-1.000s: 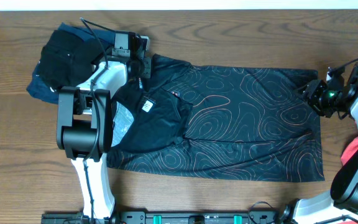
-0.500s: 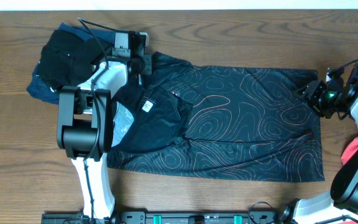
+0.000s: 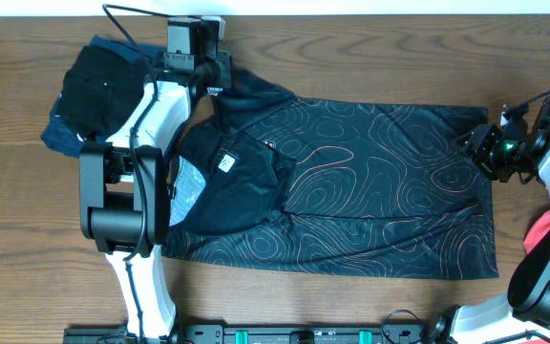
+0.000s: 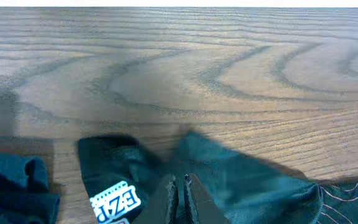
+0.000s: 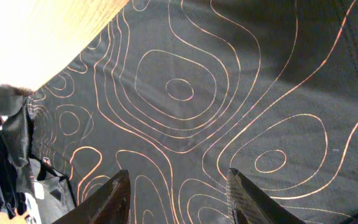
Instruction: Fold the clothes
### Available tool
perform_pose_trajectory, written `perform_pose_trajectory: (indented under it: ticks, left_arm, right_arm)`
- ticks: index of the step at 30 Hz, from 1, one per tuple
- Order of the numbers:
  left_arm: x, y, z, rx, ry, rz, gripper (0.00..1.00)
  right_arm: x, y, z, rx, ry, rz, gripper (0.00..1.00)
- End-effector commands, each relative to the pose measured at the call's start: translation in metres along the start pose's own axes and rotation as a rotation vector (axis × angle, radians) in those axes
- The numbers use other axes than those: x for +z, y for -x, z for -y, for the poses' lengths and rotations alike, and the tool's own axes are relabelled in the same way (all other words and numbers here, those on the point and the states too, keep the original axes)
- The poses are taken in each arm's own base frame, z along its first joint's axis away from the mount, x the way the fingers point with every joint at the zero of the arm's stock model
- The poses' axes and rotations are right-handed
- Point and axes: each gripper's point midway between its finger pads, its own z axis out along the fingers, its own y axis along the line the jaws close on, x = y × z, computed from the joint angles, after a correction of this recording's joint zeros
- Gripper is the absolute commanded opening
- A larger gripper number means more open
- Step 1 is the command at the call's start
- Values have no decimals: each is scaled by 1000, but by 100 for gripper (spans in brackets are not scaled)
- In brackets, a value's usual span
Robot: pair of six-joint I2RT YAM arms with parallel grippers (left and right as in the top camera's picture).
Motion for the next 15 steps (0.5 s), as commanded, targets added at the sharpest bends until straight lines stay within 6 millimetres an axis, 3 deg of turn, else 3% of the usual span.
perform_pose_trajectory:
  ticks: [1, 7, 8, 10, 12, 15]
  left_arm:
    - [-9, 15, 1, 0, 1, 34, 7]
    - [-9, 11, -2, -4, 19, 18, 8]
    - [-9, 7, -8, -9, 52, 3, 14]
    - [-9, 1, -23, -13, 131, -17, 37]
    - [-7, -1, -32, -14, 179, -19, 49]
    - [2, -6, -37, -21, 174, -20, 55]
  right_arm:
    - [-1, 2, -1, -15, 2, 4, 48]
    - [-1, 2, -1, -16, 2, 5, 48]
    - [-1, 2, -1, -15, 2, 5, 48]
    - [-1, 2, -1, -15, 2, 4, 48]
    - [-1, 2, -1, -14, 2, 3, 49]
    - [-1, 0, -1, -11, 1, -2, 49]
